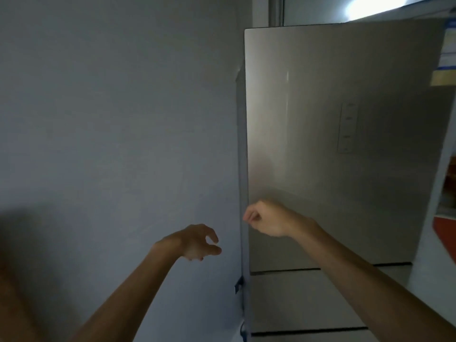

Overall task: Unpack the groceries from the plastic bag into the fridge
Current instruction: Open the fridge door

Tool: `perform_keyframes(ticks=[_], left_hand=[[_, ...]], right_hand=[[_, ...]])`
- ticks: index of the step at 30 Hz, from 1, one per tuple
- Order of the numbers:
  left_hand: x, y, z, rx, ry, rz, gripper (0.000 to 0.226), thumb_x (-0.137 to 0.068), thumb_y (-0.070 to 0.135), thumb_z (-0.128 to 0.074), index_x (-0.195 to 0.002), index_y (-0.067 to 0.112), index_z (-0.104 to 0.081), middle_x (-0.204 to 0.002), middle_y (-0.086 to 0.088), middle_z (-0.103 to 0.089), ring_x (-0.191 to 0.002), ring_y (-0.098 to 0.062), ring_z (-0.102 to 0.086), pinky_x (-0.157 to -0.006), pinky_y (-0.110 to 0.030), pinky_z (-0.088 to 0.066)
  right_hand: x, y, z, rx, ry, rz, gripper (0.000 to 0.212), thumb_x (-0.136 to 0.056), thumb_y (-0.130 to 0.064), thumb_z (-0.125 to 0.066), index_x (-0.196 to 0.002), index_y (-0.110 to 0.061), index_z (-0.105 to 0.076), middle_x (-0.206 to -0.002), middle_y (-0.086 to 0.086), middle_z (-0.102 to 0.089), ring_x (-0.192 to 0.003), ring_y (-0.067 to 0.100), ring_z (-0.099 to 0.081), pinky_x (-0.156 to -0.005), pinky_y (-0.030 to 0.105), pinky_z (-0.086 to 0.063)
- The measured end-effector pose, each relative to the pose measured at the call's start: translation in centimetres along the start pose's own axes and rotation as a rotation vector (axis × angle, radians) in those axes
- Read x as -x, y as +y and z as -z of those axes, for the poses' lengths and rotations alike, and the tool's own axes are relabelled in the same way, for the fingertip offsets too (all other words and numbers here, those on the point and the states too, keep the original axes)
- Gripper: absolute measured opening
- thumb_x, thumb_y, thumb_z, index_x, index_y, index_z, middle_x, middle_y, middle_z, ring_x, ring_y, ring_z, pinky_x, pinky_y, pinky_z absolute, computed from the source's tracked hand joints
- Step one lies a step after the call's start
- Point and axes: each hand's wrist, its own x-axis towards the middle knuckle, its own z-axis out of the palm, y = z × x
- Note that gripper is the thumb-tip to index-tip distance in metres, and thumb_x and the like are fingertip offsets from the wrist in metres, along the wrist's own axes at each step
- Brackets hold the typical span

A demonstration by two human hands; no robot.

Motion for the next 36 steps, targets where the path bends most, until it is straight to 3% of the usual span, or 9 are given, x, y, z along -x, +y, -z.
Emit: perform_keyframes(ticks=[5, 9, 11, 14, 16, 20, 25, 30, 36], left_hand=[[-5.2, -0.1, -0.8, 0.214, 0.045, -0.158, 0.044, -0.091, 0.037, -0.066, -0.132, 0.027, -0.054, -0.121, -0.004, -0.061, -0.098, -0.014, -0.062, -0.072, -0.019, -0.053], [-8.4, 0.8, -2.8, 0.267, 0.145, -0.333, 0.074, -0.096, 0.032, -0.061, -0.156, 0.022, -0.018, -0.158, -0.002, -0.03, -0.14, -0.016, -0.036, -0.106, -0.015, -0.027], [-9.9, 1.3, -3.5, 0.286, 0.134, -0.408, 0.088, -0.095, 0.031, -0.062, -0.157, 0.019, 0.0, -0.161, 0.006, -0.014, -0.149, -0.012, -0.017, -0.103, -0.006, -0.008], [-12.0, 2.2, -4.7, 0.419, 0.078, -0.42, 0.101, -0.091, 0.03, -0.068, -0.156, 0.019, 0.008, -0.159, 0.009, -0.013, -0.148, -0.011, -0.015, -0.103, -0.007, -0.009], [-12.9, 2.7, -5.4, 0.518, 0.048, -0.445, 0.097, -0.089, 0.023, -0.071, -0.156, 0.02, -0.002, -0.156, 0.006, -0.025, -0.141, -0.011, -0.03, -0.106, -0.013, -0.022], [-13.9, 3.1, -6.4, 0.746, 0.14, -0.456, 0.064, -0.085, 0.001, -0.07, -0.131, 0.03, -0.036, -0.131, 0.001, -0.054, -0.106, -0.007, -0.053, -0.084, -0.015, -0.046], [-14.1, 2.4, -7.0, 0.784, 0.181, -0.458, 0.068, -0.087, 0.005, -0.07, -0.136, 0.034, -0.032, -0.112, 0.017, -0.051, -0.102, -0.011, -0.056, -0.074, -0.009, -0.047], [-12.5, 2.1, -7.3, 0.736, 0.25, -0.475, 0.059, -0.086, 0.015, -0.074, -0.136, 0.027, -0.044, -0.111, 0.008, -0.057, -0.096, -0.012, -0.059, -0.072, -0.008, -0.048], [-8.0, 3.2, -10.1, 0.764, 0.379, -0.523, 0.034, -0.076, 0.017, -0.084, -0.101, 0.023, -0.063, -0.088, -0.003, -0.067, -0.073, -0.007, -0.063, -0.072, -0.023, -0.056]], right_hand=[[-4.4, -0.9, 0.3, 0.471, 0.342, 0.269, 0.042, -0.083, -0.011, -0.056, -0.123, -0.017, -0.064, -0.127, 0.004, -0.062, -0.133, 0.022, -0.043, -0.11, 0.034, -0.025], [-7.6, -1.8, 0.7, 0.797, 0.307, 0.225, 0.047, -0.081, -0.013, -0.059, -0.127, -0.007, -0.06, -0.14, 0.017, -0.049, -0.148, 0.032, -0.019, -0.12, 0.045, 0.004], [-8.6, -2.1, 1.6, 0.894, 0.282, 0.171, 0.043, -0.081, -0.017, -0.06, -0.123, -0.006, -0.063, -0.136, 0.02, -0.053, -0.148, 0.034, -0.018, -0.118, 0.05, 0.011], [-9.6, -2.2, 2.6, 1.043, 0.19, 0.061, 0.037, -0.086, -0.027, -0.057, -0.117, -0.011, -0.068, -0.132, 0.017, -0.058, -0.147, 0.036, -0.017, -0.116, 0.053, 0.016], [-9.9, -2.0, 2.5, 1.164, 0.128, 0.004, 0.033, -0.089, -0.031, -0.054, -0.112, -0.016, -0.072, -0.132, 0.017, -0.059, -0.145, 0.037, -0.021, -0.114, 0.054, 0.02], [-9.6, -2.0, 1.8, 1.178, 0.141, -0.015, 0.03, -0.088, -0.027, -0.052, -0.105, -0.017, -0.075, -0.121, 0.015, -0.063, -0.133, 0.036, -0.037, -0.118, 0.055, 0.015], [-9.2, -2.5, 1.4, 1.184, 0.125, -0.062, 0.03, -0.085, -0.031, -0.057, -0.106, -0.019, -0.075, -0.13, 0.016, -0.057, -0.138, 0.035, -0.031, -0.118, 0.053, 0.017], [-6.6, -2.9, 1.4, 1.139, 0.254, 0.017, 0.027, -0.079, -0.025, -0.061, -0.098, -0.014, -0.077, -0.113, 0.014, -0.065, -0.128, 0.036, -0.042, -0.12, 0.052, 0.012], [0.3, -2.0, 1.2, 1.028, 0.473, 0.2, 0.018, -0.072, -0.009, -0.06, -0.079, -0.01, -0.076, -0.09, 0.009, -0.068, -0.111, 0.032, -0.056, -0.122, 0.05, -0.004]])
